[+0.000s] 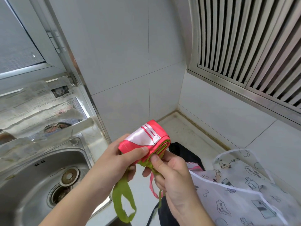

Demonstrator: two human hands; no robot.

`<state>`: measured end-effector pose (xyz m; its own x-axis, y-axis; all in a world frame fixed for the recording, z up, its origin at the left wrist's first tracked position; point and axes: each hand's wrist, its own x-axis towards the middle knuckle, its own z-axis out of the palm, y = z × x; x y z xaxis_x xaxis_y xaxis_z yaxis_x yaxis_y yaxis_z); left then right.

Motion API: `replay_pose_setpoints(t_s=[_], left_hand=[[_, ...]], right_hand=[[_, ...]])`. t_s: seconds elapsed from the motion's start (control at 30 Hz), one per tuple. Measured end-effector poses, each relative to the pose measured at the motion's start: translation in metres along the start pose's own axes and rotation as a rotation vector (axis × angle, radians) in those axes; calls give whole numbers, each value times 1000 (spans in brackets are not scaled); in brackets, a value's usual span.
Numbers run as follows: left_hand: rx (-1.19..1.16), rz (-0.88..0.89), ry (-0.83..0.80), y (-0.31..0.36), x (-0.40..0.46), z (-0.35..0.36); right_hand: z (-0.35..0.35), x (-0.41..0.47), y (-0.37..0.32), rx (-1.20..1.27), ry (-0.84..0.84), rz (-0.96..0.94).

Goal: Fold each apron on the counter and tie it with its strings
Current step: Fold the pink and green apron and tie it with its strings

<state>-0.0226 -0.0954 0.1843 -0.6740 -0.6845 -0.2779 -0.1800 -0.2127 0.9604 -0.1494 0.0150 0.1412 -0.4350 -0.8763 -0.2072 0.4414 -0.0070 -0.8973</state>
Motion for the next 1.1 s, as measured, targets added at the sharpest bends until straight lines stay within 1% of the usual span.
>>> replay_pose_setpoints(t_s=[0.07,0.13,0.2,0.27,0.33,0.4,0.43,0.5,0.57,0.67,0.8,0.93,1.1], left_hand=[[77,18,-21,0,-1,3],[147,32,34,1,-1,5],[215,18,117,2,3,0],[235,-11,149,2,6,-6],[272,-34,162,3,8,-11],[310,-32,161,4,8,-13],[293,-35,148,3,8,-13],[162,-53,117,0,8,-11],[38,-75,125,-2,10,-10],[-29,-75,156,-3,11,-9],[-79,-84,144,-4,12,-11],[-85,-77,135,-5,13,-13],[-54,-69,144,-7,12,-11]], right_hand=[[2,-1,-3,-28,25,-26],[0,-1,-5,-116,-6,-28],[-9,-1,-4,-331,-7,-35],[-23,-1,-4,-624,31,-63],[-34,-3,-10,-788,28,-82],[-37,-6,-18,-841,10,-161],[-37,-7,-21,-864,14,-212],[-37,-8,-23,-900,53,-314],[-36,-9,-24,-927,117,-409],[-36,-11,-25,-956,164,-521],[-39,-14,-28,-968,133,-551],[-42,-14,-32,-1115,134,-658],[-44,-14,-34,-1253,52,-656]])
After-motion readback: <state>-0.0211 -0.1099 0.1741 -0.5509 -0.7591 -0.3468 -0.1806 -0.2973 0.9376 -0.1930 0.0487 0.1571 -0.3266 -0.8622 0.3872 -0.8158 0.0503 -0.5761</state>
